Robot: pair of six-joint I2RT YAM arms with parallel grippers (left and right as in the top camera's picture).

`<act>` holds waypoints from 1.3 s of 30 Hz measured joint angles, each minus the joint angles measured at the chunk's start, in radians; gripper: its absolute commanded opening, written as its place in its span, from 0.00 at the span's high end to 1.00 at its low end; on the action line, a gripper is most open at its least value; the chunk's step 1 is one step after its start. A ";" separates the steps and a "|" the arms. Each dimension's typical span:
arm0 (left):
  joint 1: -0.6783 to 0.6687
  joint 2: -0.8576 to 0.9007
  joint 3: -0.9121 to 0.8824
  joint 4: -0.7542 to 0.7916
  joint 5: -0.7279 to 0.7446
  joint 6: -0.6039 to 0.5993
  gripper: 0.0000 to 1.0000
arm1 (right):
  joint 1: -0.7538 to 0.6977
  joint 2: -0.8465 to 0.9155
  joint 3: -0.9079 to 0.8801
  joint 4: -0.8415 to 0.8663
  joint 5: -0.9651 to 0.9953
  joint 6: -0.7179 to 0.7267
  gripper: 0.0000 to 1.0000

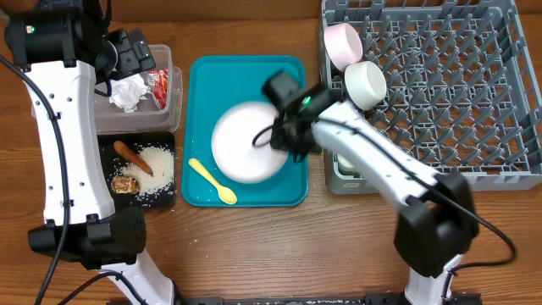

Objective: Sort waste into correct bins and load items into the dishwasher
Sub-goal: 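Grasp the white plate rim and lift it with the right gripper, then stand the white plate upright in the dish rack, right gripper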

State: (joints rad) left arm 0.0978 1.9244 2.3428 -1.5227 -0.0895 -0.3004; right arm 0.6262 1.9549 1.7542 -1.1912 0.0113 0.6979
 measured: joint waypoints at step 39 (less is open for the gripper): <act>0.000 0.000 0.000 0.000 0.000 0.000 0.00 | -0.513 0.119 0.254 0.352 0.961 -0.620 0.96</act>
State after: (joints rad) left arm 0.0978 1.9244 2.3428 -1.5227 -0.0898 -0.3004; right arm 0.1131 2.0743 2.0079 -0.8387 0.9718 0.0780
